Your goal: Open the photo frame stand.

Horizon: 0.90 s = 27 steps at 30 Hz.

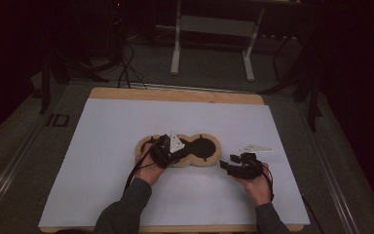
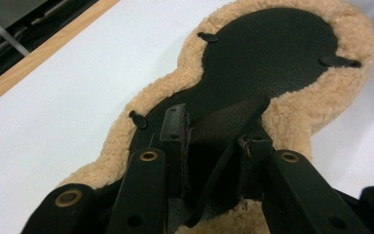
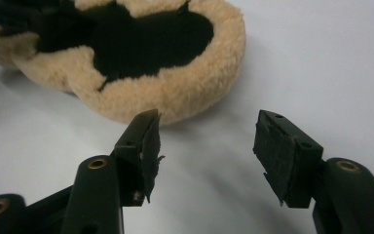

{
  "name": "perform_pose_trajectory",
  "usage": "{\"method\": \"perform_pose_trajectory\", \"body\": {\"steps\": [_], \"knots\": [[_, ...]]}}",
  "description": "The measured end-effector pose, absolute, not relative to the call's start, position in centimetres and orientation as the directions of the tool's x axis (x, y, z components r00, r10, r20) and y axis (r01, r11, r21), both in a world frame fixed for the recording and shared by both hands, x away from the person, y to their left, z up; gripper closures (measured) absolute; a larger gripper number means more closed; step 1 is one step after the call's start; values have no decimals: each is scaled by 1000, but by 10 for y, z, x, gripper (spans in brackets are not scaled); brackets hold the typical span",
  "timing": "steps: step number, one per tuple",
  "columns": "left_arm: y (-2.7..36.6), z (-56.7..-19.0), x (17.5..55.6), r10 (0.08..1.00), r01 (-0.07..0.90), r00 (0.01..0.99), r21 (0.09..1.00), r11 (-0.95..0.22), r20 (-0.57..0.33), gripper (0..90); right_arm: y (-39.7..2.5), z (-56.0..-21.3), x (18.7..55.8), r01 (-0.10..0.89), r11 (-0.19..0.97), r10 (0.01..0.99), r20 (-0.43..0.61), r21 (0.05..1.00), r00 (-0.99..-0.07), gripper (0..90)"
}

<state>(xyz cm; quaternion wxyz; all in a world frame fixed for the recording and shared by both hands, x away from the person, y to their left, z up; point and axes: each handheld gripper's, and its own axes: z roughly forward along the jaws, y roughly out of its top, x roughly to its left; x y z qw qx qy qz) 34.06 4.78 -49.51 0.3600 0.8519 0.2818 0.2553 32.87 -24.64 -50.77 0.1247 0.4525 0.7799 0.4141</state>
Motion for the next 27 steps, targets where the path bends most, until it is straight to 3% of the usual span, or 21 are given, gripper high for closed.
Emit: {"method": "perform_pose_trajectory", "body": {"steps": [11, 27], "knots": [[58, -494, 337, 671, 287, 716, 796, -533, 191, 708, -244, -491, 335, 613, 186, 790, 254, 768, -558, 402], [79, -491, 331, 684, 261, 718, 862, -435, 128, 708, -223, -471, 346, 621, 169, 761, 299, 765, -575, 308]]}}
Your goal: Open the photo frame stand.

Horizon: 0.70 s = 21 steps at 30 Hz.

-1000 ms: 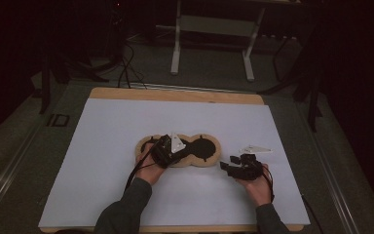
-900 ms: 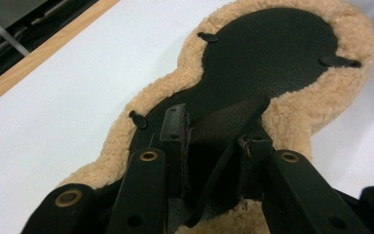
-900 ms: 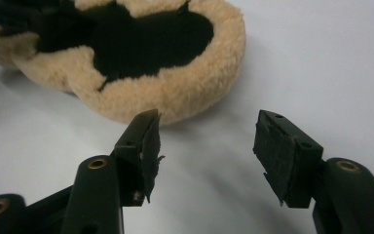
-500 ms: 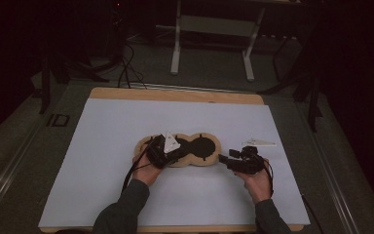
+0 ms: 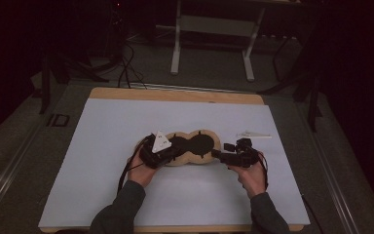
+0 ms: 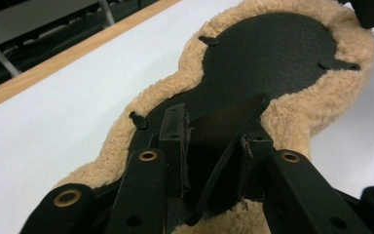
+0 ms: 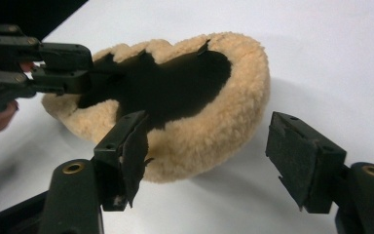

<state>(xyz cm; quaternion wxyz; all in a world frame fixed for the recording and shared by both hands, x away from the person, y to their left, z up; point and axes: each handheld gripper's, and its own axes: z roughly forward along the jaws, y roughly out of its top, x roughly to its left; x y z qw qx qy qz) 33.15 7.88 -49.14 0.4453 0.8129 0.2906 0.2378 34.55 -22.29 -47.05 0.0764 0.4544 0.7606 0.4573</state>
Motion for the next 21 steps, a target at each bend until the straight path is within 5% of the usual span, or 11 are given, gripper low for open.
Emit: {"method": "perform_pose_trajectory", "body": {"steps": [10, 21], "knots": [[87, -491, 329, 684, 249, 723, 886, -390, 97, 708, -210, -466, 356, 651, 170, 746, 336, 740, -576, 239], [98, -491, 329, 692, 253, 721, 917, -307, 33, 701, -203, -461, 364, 685, 138, 714, 408, 715, -570, 261]]}}
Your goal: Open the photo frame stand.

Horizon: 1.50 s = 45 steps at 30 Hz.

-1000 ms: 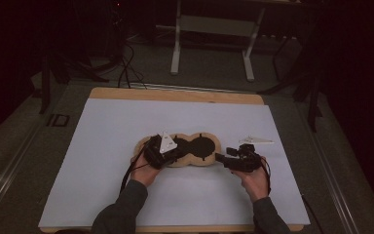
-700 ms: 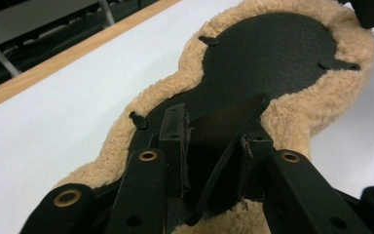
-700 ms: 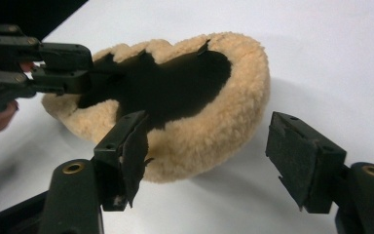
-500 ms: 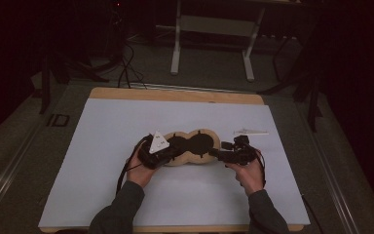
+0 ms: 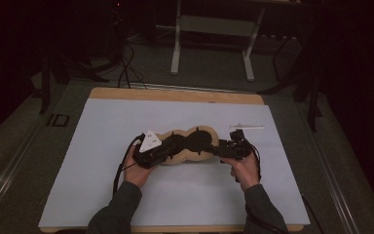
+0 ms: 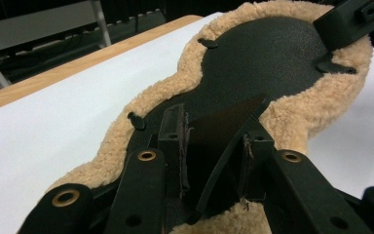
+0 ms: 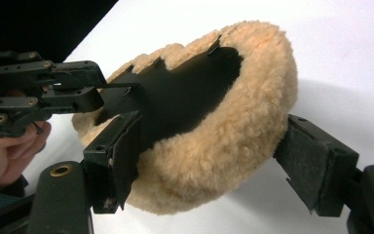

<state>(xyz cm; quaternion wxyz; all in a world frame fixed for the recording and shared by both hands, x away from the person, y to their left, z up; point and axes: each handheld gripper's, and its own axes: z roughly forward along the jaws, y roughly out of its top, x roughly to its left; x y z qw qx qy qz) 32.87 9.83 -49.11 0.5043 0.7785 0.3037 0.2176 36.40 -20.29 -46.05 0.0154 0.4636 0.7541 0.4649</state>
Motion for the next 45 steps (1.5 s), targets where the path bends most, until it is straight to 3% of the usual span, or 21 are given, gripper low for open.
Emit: {"method": "perform_pose_trajectory", "body": {"steps": [15, 25, 33, 45], "knots": [[109, -490, 325, 672, 277, 741, 923, -268, -27, 656, -195, -460, 370, 758, 110, 654, 527, 643, -542, 353], [114, -490, 321, 667, 329, 743, 900, -287, -59, 508, -194, -458, 367, 744, 114, 656, 512, 658, -554, 434], [120, -491, 311, 667, 345, 742, 889, -300, -62, 446, -193, -457, 366, 736, 137, 653, 498, 663, -571, 457], [143, -499, 299, 622, 391, 776, 853, -345, -105, 453, -192, -458, 364, 712, 171, 659, 458, 681, -596, 504]]}}
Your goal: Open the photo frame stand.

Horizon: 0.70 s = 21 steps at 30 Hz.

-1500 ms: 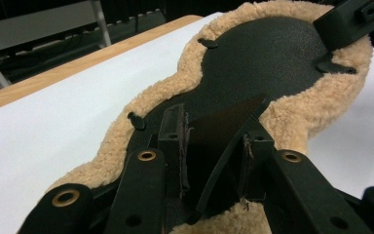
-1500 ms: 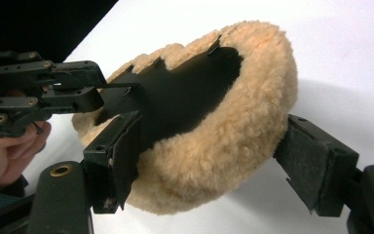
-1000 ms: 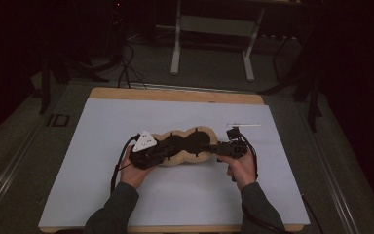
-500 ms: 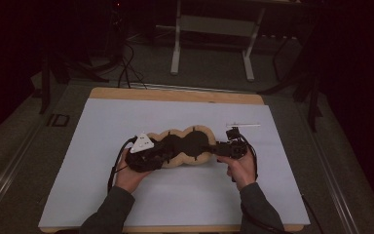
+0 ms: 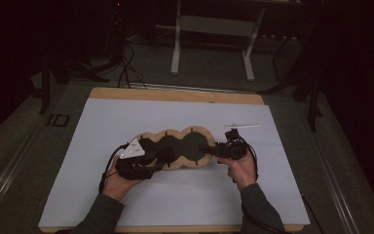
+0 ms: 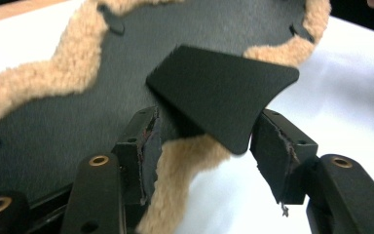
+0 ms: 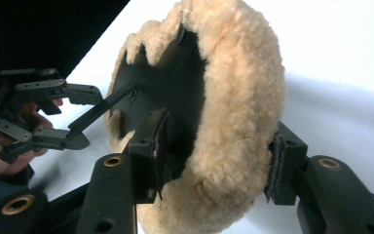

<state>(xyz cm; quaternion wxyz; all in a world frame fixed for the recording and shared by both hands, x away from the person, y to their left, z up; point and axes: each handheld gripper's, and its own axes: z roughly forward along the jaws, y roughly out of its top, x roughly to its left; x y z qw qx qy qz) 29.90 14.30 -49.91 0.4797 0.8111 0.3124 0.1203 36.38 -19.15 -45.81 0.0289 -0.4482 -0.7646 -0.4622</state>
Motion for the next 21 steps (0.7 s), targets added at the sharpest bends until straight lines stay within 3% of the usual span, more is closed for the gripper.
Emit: {"method": "perform_pose_trajectory", "body": {"steps": [10, 21], "knots": [[159, -501, 292, 649, 401, 759, 825, -398, -56, 452, -192, -460, 363, 701, 184, 656, 446, 689, -610, 505], [195, -497, 294, 735, 432, 673, 852, -296, -86, 426, -191, -459, 360, 673, 230, 660, 395, 702, -638, 505]]}}
